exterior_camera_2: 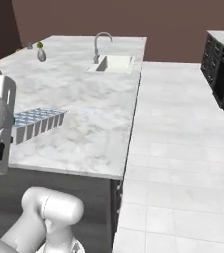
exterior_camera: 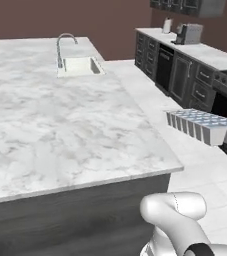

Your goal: Open the freezer door, pick up the ice cube tray from the freezer, and place it on the dining counter.

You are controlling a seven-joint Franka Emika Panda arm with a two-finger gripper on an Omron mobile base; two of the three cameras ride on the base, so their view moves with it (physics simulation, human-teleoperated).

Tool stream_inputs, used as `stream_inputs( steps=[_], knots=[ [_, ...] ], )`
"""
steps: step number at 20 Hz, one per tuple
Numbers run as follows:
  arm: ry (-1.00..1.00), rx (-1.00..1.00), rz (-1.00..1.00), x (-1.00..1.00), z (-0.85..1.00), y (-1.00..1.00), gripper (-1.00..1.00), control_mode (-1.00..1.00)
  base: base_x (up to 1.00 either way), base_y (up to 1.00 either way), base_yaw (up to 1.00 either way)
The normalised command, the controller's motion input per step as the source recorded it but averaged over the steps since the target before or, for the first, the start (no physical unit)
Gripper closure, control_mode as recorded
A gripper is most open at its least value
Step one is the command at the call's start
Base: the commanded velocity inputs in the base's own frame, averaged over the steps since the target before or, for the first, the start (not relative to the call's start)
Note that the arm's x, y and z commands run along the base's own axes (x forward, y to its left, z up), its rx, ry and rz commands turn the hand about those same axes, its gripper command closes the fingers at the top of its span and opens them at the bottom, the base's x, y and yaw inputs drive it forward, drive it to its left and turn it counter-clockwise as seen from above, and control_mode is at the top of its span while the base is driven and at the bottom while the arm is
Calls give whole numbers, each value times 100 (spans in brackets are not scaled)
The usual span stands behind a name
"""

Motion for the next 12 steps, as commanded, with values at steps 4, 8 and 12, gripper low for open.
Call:
stream_inputs(
  steps=[4, 8, 12],
  knots=[
    [0, 0, 0, 0, 0, 0, 100, 100, 56, -100, 34],
    [0, 0, 0, 0, 0, 0, 100, 100, 51, -100, 28],
    [0, 0, 0, 0, 0, 0, 100, 100, 50, -100, 29]
  ],
)
